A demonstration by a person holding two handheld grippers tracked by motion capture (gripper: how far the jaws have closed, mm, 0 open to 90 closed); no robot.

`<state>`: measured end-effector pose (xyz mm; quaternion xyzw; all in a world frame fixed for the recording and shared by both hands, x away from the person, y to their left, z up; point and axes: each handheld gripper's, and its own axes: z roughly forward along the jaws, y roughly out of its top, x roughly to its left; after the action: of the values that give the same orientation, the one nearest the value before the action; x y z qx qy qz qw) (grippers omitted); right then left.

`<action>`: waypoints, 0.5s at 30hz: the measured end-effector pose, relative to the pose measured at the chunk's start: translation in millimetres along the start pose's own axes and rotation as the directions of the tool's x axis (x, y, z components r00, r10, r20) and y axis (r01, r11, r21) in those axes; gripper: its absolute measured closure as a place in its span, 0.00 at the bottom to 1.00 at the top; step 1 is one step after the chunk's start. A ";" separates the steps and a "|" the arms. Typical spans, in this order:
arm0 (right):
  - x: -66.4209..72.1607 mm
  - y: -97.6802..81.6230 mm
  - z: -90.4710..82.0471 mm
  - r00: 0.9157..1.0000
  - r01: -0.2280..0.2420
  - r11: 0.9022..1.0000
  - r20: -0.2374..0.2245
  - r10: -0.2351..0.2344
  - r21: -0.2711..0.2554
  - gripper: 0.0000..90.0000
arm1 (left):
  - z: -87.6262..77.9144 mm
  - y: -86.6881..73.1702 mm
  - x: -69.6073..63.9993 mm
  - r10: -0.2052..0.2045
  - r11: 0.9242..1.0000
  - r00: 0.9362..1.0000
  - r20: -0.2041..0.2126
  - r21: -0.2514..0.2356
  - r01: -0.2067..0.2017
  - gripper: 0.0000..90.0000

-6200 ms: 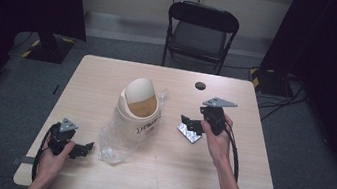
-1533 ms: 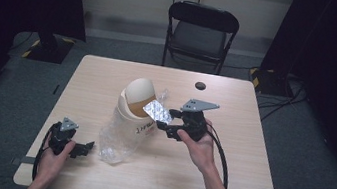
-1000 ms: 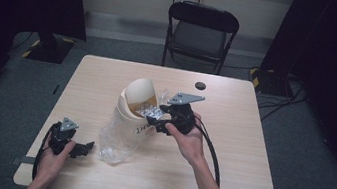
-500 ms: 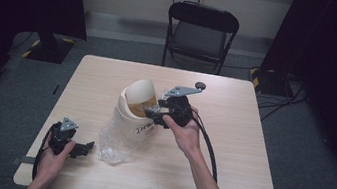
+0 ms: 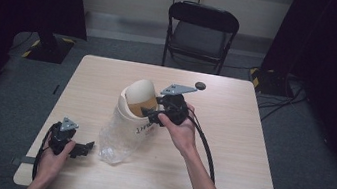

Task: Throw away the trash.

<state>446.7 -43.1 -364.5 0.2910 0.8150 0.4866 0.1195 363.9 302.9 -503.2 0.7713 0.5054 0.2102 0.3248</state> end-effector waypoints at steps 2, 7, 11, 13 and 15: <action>-0.2 0.3 -0.6 1.000 -0.001 1.000 0.008 0.001 -0.006 0.25 | 0.1 0.0 -0.1 -0.003 1.000 1.000 0.001 -0.001 0.003 0.00; -2.6 -0.4 -0.3 1.000 -0.011 1.000 0.017 0.011 -0.006 0.19 | 0.0 0.0 0.0 0.000 1.000 1.000 0.000 0.000 0.000 0.00; -5.4 -0.8 -3.5 0.999 -0.035 0.999 0.010 0.035 -0.016 0.16 | 0.0 0.0 0.0 0.000 1.000 1.000 0.000 0.000 0.000 0.00; -9.8 -1.4 -10.0 0.998 -0.056 0.998 0.009 0.056 -0.032 0.16 | 0.0 -0.1 -0.1 0.000 1.000 1.000 0.000 -0.001 0.000 0.00; -13.4 -4.1 -15.0 0.997 -0.068 0.997 0.018 0.069 -0.044 0.16 | 0.0 0.0 0.0 0.000 1.000 1.000 0.000 0.000 0.000 0.00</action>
<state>448.8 -63.3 -361.7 0.3209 0.7926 0.5051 0.1170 363.9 302.9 -503.2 0.7712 0.5055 0.2102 0.3249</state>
